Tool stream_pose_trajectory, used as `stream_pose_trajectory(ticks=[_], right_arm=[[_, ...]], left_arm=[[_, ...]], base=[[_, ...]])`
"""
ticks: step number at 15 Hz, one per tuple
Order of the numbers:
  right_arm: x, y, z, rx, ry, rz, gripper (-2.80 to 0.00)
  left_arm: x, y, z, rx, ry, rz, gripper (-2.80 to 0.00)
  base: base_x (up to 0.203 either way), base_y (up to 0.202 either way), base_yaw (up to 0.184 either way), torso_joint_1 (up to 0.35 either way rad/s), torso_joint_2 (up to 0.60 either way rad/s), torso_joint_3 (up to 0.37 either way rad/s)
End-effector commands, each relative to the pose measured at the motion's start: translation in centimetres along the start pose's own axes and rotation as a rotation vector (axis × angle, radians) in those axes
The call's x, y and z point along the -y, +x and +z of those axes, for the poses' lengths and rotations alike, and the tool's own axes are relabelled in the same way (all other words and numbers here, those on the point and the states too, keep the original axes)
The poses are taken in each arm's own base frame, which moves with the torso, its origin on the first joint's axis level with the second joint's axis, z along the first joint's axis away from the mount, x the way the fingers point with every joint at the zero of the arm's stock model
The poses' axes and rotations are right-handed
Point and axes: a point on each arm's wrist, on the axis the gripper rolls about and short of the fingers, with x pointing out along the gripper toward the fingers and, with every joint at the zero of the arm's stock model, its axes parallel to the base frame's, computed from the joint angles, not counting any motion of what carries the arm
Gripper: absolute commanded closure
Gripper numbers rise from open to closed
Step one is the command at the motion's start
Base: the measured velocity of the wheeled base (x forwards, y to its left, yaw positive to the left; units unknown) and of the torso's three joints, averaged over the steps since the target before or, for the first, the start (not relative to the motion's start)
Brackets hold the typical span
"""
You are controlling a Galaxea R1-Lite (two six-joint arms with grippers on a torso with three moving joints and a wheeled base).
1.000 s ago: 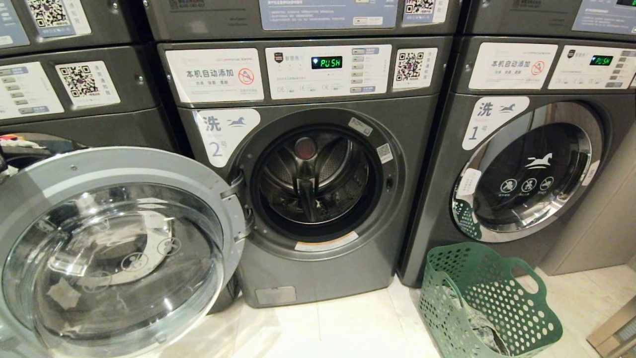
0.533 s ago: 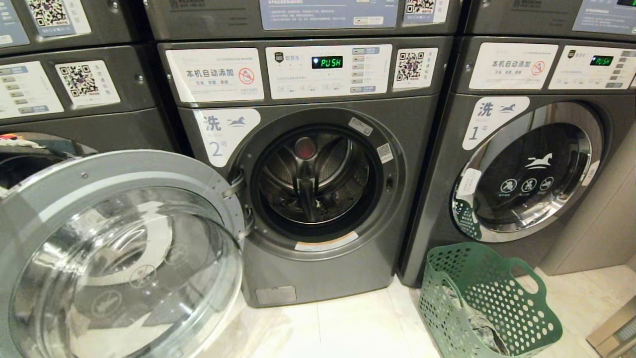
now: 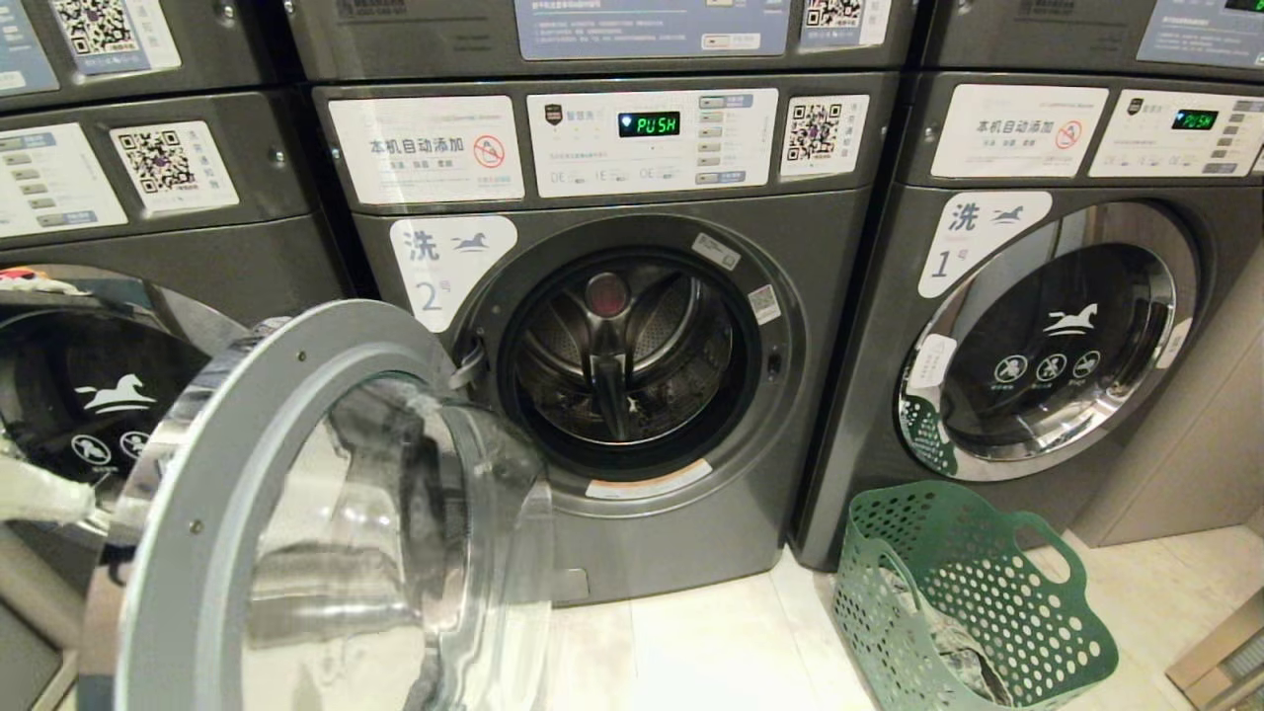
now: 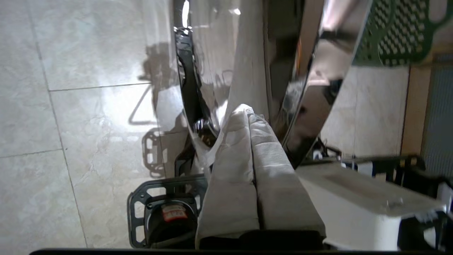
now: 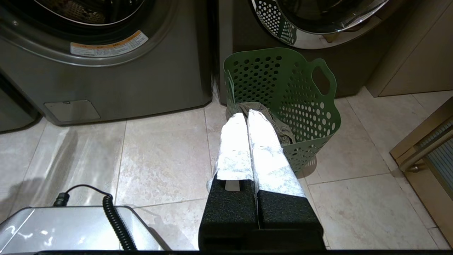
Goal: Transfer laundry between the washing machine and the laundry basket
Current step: Close the washing machine door with the left hand
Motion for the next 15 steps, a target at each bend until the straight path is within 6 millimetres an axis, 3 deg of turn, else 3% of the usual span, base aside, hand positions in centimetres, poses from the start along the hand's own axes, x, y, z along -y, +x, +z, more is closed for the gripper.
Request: stream_pose_trajectory(ticks=[1,3,5,12,14,15], right_arm=[[0.0,0.0,0.0,-0.001,0.001,0.0,0.0],[0.0,0.0,0.0,-0.001,0.001,0.0,0.0],[0.0,0.0,0.0,-0.001,0.001,0.0,0.0],[0.0,0.0,-0.1,-0.002,-0.046,0.004,0.0],[0.0,-0.5,0.9,0.035,-0.098,0.023,0.0],[-0.1,-0.7,1.9,0.043,-0.108,0.054,0.0]], left_arm=[[2.2,-1.4,-3.5,0.002,0.119,-0.099,0.0],[2.9,-1.7,-5.7,0.049,0.186,-0.263,0.0],[2.7,-0.8,-6.2,0.153,0.224,-0.324,0.0],[4.8,5.2,-0.8,0.244,0.349,-0.388,0.0],[5.3,6.3,0.5,0.299,0.366,-0.365,0.0],[5.3,6.0,0.2,0.315,0.369,-0.352,0.0]], base=[[0.0,0.0,0.0,0.0,0.0,0.0],[0.0,0.0,0.0,0.0,0.0,0.0],[0.0,0.0,0.0,0.0,0.0,0.0],[0.0,0.0,0.0,0.0,0.0,0.0],[0.0,0.0,0.0,0.0,0.0,0.0],[0.0,0.0,0.0,0.0,0.0,0.0]])
